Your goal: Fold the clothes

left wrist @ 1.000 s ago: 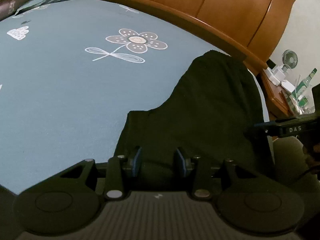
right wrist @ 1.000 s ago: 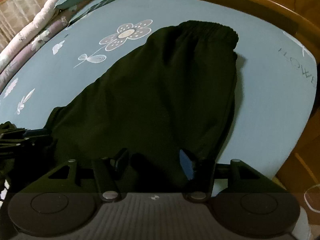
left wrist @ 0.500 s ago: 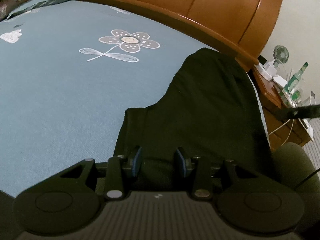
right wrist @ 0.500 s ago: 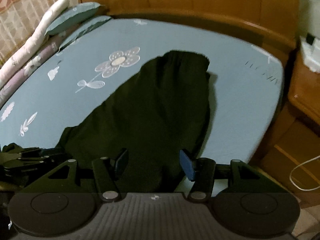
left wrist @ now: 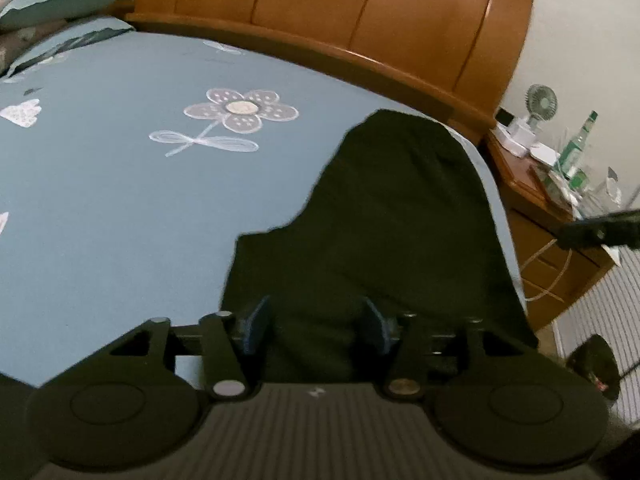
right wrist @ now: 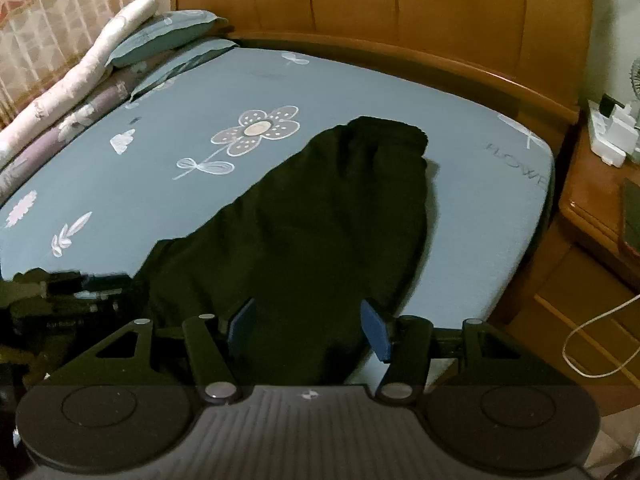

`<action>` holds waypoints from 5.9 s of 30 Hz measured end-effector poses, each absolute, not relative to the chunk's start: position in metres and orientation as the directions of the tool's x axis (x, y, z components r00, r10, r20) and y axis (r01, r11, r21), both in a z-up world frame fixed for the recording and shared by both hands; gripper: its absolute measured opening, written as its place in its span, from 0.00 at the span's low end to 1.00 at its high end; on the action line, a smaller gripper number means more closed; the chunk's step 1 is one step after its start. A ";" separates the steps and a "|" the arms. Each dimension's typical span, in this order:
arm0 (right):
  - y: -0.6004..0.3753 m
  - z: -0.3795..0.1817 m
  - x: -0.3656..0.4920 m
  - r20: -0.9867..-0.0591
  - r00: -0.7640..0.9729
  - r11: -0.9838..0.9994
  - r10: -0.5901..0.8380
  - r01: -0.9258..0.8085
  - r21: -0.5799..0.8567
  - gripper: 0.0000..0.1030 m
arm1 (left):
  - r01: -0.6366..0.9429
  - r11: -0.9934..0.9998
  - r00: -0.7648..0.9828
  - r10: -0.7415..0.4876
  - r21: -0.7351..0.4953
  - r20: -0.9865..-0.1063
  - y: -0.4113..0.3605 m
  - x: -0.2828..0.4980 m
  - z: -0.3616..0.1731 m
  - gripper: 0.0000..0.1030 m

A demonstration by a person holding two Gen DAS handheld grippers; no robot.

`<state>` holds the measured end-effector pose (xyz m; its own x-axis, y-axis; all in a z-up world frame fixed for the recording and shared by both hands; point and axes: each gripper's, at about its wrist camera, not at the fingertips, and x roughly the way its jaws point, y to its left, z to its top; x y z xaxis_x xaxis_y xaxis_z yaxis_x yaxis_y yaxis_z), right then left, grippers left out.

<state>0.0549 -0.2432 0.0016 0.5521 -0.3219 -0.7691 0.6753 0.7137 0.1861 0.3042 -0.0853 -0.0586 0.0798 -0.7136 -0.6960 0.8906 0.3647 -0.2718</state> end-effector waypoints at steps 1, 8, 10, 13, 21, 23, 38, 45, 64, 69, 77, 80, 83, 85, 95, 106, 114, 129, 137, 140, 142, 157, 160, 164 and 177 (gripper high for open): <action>-0.243 0.001 0.055 -0.766 0.563 0.718 -0.311 0.667 0.199 0.61 | 0.886 0.374 0.076 -0.701 -0.275 -0.710 -0.085 0.304 -0.062 0.51; -0.247 -0.016 0.042 -0.753 0.597 0.704 -0.276 0.659 0.264 0.61 | 0.881 0.400 0.085 -0.659 -0.252 -0.747 -0.086 0.297 -0.062 0.51; -0.253 -0.018 0.034 -0.742 0.612 0.687 -0.274 0.664 0.294 0.61 | 0.889 0.395 0.100 -0.661 -0.231 -0.744 -0.090 0.293 -0.056 0.51; -0.260 -0.020 0.026 -0.734 0.620 0.674 -0.277 0.669 0.312 0.61 | 0.893 0.391 0.101 -0.654 -0.221 -0.749 -0.096 0.287 -0.054 0.51; -0.286 -0.018 0.016 -0.696 0.655 0.681 -0.295 0.655 0.328 0.60 | 0.860 0.455 0.113 -0.608 -0.229 -0.786 -0.095 0.281 -0.073 0.52; -0.296 -0.022 0.013 -0.680 0.674 0.676 -0.289 0.647 0.354 0.54 | 0.857 0.464 0.120 -0.601 -0.223 -0.790 -0.095 0.279 -0.072 0.52; -0.390 -0.079 -0.004 -0.581 0.787 0.647 -0.206 0.555 0.523 0.36 | 0.829 0.559 0.285 -0.445 -0.015 -0.849 -0.134 0.258 -0.057 0.53; -0.445 -0.085 0.010 -0.490 0.850 0.628 -0.193 0.491 0.604 0.40 | 0.802 0.597 0.336 -0.459 -0.005 -0.822 -0.165 0.265 -0.039 0.54; -0.451 -0.106 0.041 -0.472 0.880 0.581 -0.041 0.406 0.705 0.07 | 0.776 0.631 0.327 -0.385 0.012 -0.863 -0.200 0.266 -0.048 0.55; -0.462 -0.126 0.035 -0.492 0.870 0.544 -0.020 0.422 0.725 0.13 | 0.779 0.626 0.325 -0.370 0.025 -0.870 -0.209 0.266 -0.051 0.56; -0.476 -0.086 0.027 -0.519 0.840 0.661 -0.155 0.479 0.578 0.58 | 0.764 0.645 0.342 -0.371 0.026 -0.863 -0.208 0.265 -0.046 0.56; -0.483 -0.076 0.034 -0.581 0.790 0.697 -0.196 0.529 0.484 0.61 | 0.742 0.670 0.358 -0.364 0.025 -0.860 -0.201 0.265 -0.043 0.56; -0.484 -0.064 0.039 -0.604 0.776 0.731 -0.183 0.518 0.445 0.66 | 0.717 0.696 0.373 -0.351 0.026 -0.859 -0.192 0.265 -0.038 0.56; -0.478 -0.055 0.042 -0.592 0.794 0.756 -0.137 0.470 0.455 0.68 | 0.699 0.715 0.386 -0.346 0.027 -0.855 -0.185 0.266 -0.034 0.56; -0.417 -0.048 0.098 -0.644 0.758 0.842 0.101 0.279 0.461 0.78 | 0.616 0.786 0.382 -0.348 -0.044 -0.856 -0.142 0.261 -0.026 0.60; -0.331 -0.050 0.120 -0.744 0.664 0.900 0.077 0.275 0.339 0.78 | 0.557 0.821 0.443 -0.420 -0.124 -0.792 -0.038 0.264 -0.015 0.60; -0.265 -0.037 0.128 -0.771 0.634 0.915 0.061 0.273 0.296 0.82 | 0.513 0.804 0.324 -0.505 -0.300 -0.800 0.036 0.270 -0.038 0.60; -0.229 -0.059 0.145 -0.839 0.535 0.952 0.098 0.194 0.235 0.84 | 0.125 0.807 0.404 -0.573 -0.577 -0.713 0.114 0.292 -0.084 0.54; -0.249 -0.087 0.154 -0.847 0.502 0.953 0.176 0.127 0.274 0.86 | -0.021 0.740 0.518 -0.567 -0.672 -0.640 0.117 0.315 -0.101 0.54; -0.252 -0.090 0.158 -0.840 0.497 0.954 0.217 0.076 0.292 0.93 | -0.021 0.769 0.555 -0.523 -0.639 -0.647 0.109 0.316 -0.102 0.43; -0.252 -0.092 0.159 -0.837 0.492 0.953 0.241 0.043 0.299 1.00 | -0.032 0.806 0.571 -0.471 -0.591 -0.673 0.105 0.317 -0.103 0.20; -0.234 -0.103 0.157 -0.845 0.488 0.976 0.218 -0.131 0.176 1.00 | 0.037 0.889 0.722 -0.339 -0.456 -0.603 0.091 0.262 -0.022 0.05; -0.229 -0.102 0.160 -0.860 0.468 0.977 0.203 -0.159 0.143 1.00 | 0.038 0.905 0.744 -0.309 -0.425 -0.592 0.088 0.246 -0.006 0.05; -0.238 -0.097 0.166 -0.864 0.442 0.970 0.240 -0.143 0.196 1.00 | -0.006 0.913 0.750 -0.266 -0.408 -0.605 0.094 0.224 0.002 0.04; -0.259 -0.076 0.182 -0.840 0.449 0.952 0.306 -0.146 0.269 1.00 | -0.170 0.929 0.717 -0.112 -0.328 -0.688 0.117 0.156 0.001 0.04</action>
